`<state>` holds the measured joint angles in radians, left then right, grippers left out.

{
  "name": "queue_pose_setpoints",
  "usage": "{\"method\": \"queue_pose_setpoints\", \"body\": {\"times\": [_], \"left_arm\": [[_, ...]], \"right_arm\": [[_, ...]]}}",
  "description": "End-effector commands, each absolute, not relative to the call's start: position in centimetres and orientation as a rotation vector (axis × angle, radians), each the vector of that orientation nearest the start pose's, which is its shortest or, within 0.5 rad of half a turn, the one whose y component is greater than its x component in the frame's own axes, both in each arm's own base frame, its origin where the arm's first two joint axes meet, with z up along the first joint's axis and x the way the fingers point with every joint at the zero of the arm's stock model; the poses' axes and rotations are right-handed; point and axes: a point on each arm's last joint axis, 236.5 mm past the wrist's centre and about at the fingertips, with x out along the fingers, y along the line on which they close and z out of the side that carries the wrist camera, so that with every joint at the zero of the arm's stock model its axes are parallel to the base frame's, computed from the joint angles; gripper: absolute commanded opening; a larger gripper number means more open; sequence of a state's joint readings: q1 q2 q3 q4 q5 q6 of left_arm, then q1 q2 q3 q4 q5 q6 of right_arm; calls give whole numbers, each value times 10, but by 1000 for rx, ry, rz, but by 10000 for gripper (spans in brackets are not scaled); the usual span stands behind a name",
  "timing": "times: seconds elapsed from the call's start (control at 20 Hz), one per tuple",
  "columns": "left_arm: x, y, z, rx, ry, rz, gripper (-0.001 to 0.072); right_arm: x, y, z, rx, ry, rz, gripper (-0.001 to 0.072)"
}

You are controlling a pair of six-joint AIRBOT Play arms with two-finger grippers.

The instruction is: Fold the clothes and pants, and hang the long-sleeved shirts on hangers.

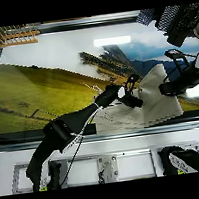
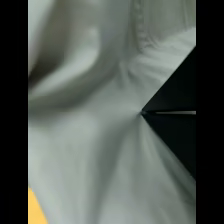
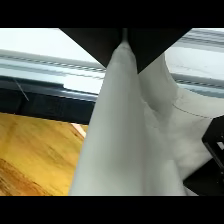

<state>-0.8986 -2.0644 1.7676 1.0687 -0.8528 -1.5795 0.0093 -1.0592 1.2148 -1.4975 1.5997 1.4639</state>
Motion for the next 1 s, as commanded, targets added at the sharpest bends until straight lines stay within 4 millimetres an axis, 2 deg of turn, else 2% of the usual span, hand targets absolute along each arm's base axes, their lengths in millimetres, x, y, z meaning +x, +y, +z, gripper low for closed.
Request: {"method": "queue_pose_setpoints", "body": {"times": [0.0, 0.1, 0.25, 0.4, 0.55, 0.85, 0.95], "left_arm": [[295, -518, -113, 31, 1293, -921, 4], [295, -517, -113, 32, 1294, -921, 4], [306, -512, -104, -1, 1290, -898, 4], [325, -503, -74, -29, 1246, -891, 4], [347, -486, -40, -65, 1204, -875, 4], [390, -429, 18, -69, 1134, -846, 4], [403, -396, 28, -27, 1135, -798, 3]], "right_arm": [[283, 43, 86, -81, 1424, 196, 18], [281, 54, 85, -81, 1428, 204, 18], [281, 64, 85, -86, 1424, 216, 18], [281, 67, 85, -87, 1422, 220, 18], [281, 67, 85, -89, 1421, 222, 18], [287, 77, 87, -82, 1385, 250, 18], [290, 82, 88, -80, 1369, 263, 18]]}}
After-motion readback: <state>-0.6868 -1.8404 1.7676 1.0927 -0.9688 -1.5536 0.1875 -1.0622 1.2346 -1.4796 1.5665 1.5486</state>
